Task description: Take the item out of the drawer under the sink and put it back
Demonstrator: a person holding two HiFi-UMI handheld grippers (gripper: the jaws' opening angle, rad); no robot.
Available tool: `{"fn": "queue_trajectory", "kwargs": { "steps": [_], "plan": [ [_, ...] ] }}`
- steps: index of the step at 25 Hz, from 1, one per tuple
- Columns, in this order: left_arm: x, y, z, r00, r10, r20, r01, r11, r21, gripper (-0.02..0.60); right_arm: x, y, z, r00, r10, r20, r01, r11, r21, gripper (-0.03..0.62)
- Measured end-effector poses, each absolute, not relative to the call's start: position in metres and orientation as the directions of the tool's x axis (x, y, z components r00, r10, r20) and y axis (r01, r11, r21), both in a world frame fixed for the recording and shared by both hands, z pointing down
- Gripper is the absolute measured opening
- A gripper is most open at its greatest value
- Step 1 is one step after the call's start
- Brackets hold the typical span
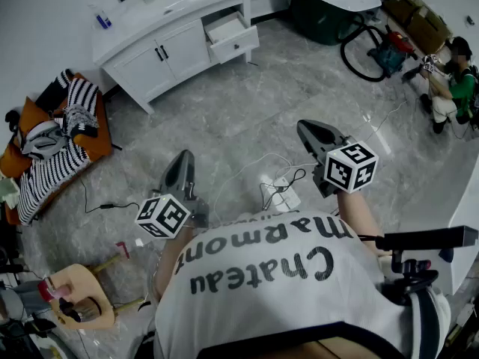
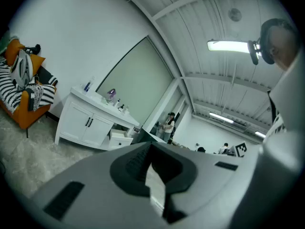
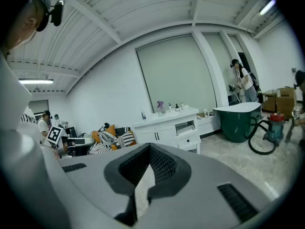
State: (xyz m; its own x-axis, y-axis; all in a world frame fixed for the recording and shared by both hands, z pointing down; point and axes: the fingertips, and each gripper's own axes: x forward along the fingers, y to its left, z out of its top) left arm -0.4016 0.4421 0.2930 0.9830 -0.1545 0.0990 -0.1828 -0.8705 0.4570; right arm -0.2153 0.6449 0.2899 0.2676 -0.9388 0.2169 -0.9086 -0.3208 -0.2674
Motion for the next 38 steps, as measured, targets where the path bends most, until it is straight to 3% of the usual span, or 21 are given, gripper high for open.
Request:
{"fn": "queue_trajectory", "kwargs": {
  "steps": [18, 28, 38],
  "plan": [
    [-0.411, 0.388, 0.292, 0.988, -0.144, 0.052, -0.151, -0.856, 0.495, 0.009, -0.221, 0.598, 0.28, 0.292, -0.943, 0.159, -0.897, -0.327, -0.298, 0.011],
    [-0.41, 0.375, 0.283, 0.992, -0.097, 0.085, -0.124, -0.896, 0.427, 0.009, -0.229, 0.571, 0.285, 0.315, -0.931, 0.186, -0.887, -0.358, -0.292, 0.011],
    [-0.424, 0.358, 0.3, 0.977, -0.206, 0.059, -0.212, -0.889, 0.407, 0.009, -0.226, 0.554, 0.299, 0.274, -0.938, 0.213, -0.892, -0.331, -0.308, 0.011]
  ]
}}
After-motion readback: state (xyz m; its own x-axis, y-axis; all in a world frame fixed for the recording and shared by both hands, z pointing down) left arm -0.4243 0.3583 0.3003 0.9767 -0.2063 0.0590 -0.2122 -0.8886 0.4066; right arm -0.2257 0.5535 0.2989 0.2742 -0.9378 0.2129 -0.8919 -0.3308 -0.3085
